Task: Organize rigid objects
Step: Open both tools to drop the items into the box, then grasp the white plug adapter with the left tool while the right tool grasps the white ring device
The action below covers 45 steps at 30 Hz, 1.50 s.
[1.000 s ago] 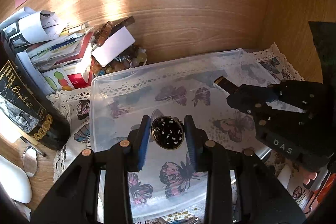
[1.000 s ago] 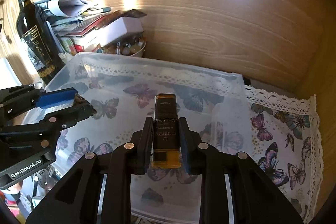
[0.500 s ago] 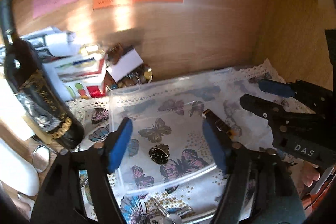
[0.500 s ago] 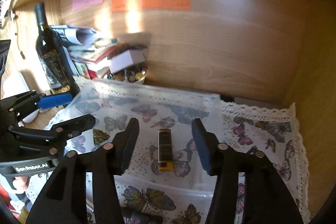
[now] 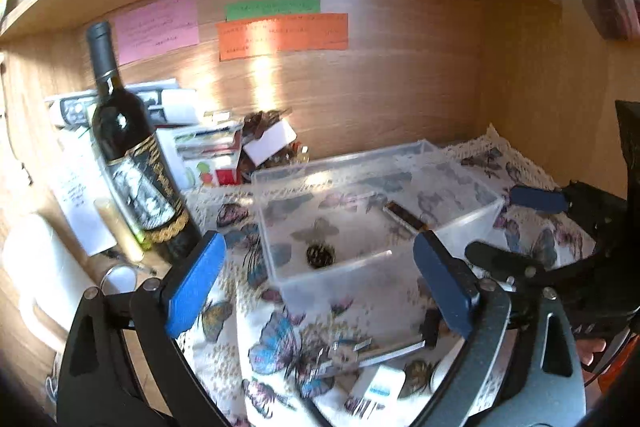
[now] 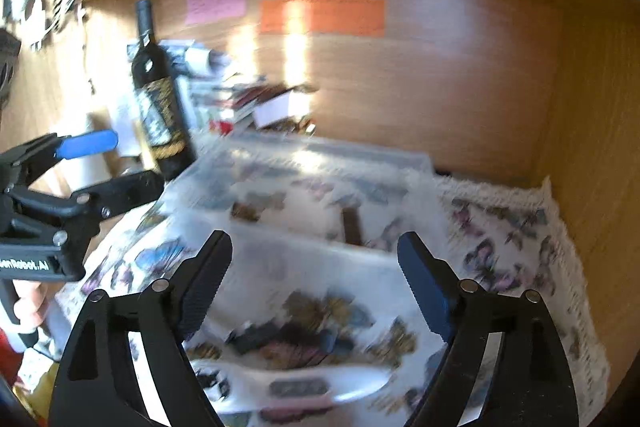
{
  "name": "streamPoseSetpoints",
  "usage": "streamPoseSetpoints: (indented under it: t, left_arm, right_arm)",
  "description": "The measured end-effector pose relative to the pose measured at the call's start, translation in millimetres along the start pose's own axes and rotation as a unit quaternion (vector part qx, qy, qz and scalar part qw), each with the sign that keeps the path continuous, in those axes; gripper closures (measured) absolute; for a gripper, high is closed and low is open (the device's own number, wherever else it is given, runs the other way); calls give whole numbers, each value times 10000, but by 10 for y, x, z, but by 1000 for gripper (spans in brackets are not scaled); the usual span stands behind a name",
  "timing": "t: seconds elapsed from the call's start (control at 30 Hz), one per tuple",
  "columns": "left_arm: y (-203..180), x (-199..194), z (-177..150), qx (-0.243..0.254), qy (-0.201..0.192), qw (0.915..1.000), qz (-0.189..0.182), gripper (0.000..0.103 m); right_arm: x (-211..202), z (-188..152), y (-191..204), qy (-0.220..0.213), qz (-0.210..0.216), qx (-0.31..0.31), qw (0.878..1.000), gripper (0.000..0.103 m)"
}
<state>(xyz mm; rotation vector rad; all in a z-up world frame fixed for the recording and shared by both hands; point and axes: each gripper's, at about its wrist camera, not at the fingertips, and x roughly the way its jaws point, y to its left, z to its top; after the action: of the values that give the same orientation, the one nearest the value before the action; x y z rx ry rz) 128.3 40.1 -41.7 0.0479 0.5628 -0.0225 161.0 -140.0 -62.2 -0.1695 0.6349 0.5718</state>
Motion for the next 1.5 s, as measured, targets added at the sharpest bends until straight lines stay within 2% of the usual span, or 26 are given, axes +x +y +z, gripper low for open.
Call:
streamPoseSetpoints:
  t: [0.27, 0.4, 0.43, 0.57, 0.63, 0.87, 1.03, 1.2, 1.27, 1.3, 1.37, 1.5]
  left_arm:
    - [63, -110, -469, -46, 272, 9996, 102, 7]
    - [43, -157, -644, -72, 376, 9993, 0, 8]
    - [36, -166, -676, -70, 397, 9992, -19, 12]
    - [-40, -157, -778, -113, 550, 9981, -243, 22]
    - [-98, -129, -818, -133, 623, 9973, -372, 23]
    - [-321, 38, -933, -81, 911, 9933, -703, 38]
    - [-432, 182, -984, -51, 1104, 9919, -631, 39]
    - [-481, 274, -1040, -9, 1264, 9907, -496, 46]
    - [-498, 329, -1062, -32, 1333, 9899, -483, 57]
    - [-500, 349, -1071, -61, 1369, 9892, -514, 58]
    - [-500, 345, -1079, -73, 1313, 9901, -488, 58]
    - [-497, 303, -1102, -87, 1240, 9909, -520, 58]
  right_arm:
    - [206, -462, 368, 640, 424, -6, 9970, 19]
    - [285, -610, 442, 834, 372, -108, 9958, 19]
    - [287, -631, 445, 859, 352, -116, 9956, 19]
    - [212, -737, 305, 904, 285, 54, 9955, 21]
    - [162, -769, 240, 900, 194, 116, 9957, 21]
    - [-75, -913, -90, 893, -318, 373, 9948, 21]
    - [-184, -1010, -296, 925, -504, 685, 9921, 21]
    - [-211, -1115, -494, 958, -586, 1029, 9883, 23]
    - [-195, -1097, -494, 908, -592, 1109, 9879, 30]
    - [-187, -1093, -485, 880, -592, 1122, 9880, 35]
    - [-145, -1088, -480, 866, -438, 1155, 9886, 49]
    - [-121, -1087, -462, 732, -631, 1122, 9890, 61]
